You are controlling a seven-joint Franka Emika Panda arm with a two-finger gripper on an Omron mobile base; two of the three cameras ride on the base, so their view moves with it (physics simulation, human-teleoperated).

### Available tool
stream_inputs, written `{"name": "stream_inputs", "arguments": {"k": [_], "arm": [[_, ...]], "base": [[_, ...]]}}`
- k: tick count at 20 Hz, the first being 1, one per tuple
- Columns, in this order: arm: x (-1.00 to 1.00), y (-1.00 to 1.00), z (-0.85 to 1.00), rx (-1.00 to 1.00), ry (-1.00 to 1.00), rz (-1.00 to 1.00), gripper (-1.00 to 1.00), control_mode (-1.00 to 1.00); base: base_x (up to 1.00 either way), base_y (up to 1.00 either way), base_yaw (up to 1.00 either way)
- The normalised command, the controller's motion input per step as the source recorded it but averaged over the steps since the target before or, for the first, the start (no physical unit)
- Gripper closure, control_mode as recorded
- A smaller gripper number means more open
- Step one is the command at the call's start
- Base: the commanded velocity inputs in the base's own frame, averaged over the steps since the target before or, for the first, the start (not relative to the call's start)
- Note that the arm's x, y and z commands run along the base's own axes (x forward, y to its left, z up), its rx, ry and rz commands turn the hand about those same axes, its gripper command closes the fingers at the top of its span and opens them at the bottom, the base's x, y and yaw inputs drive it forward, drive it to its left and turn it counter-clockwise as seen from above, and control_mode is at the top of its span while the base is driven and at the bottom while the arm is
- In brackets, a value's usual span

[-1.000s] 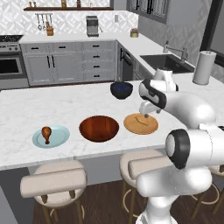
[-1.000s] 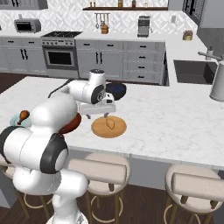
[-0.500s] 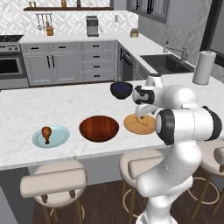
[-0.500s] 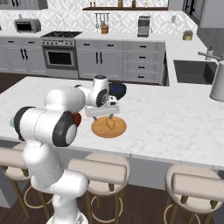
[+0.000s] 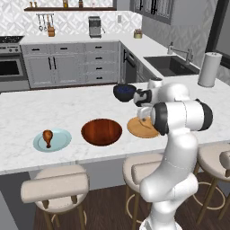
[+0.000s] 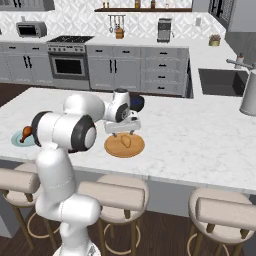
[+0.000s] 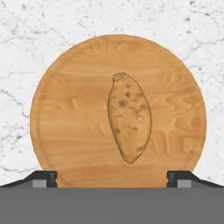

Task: Pick the chicken drumstick and potato from their plates and place them in the bowl. Then put the bowl in the fridge.

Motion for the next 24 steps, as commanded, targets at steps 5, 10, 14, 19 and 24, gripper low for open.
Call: {"name": "stream_inputs", "arguments": {"k": [5,10,14,19,24], "arm": [[0.33,0.00,-0.41,0.00,0.00,0.01,-1.00,-1.00],[0.41,-0.06,-0.35,0.00,0.00,0.02,-1.00,-1.00],[0.18,0.00,-0.37,0.00,0.00,0.01,-1.00,-1.00],[0.00,0.00,-0.44,0.00,0.00,0.05,-1.00,-1.00],[-0.14,0.01,-0.40,0.00,0.00,0.06,1.00,-1.00]], "base": [[0.00,0.00,0.00],[0.00,0.00,0.00],[0.00,0.00,0.00],[0.00,0.00,0.00],[0.00,0.00,0.00]]}}
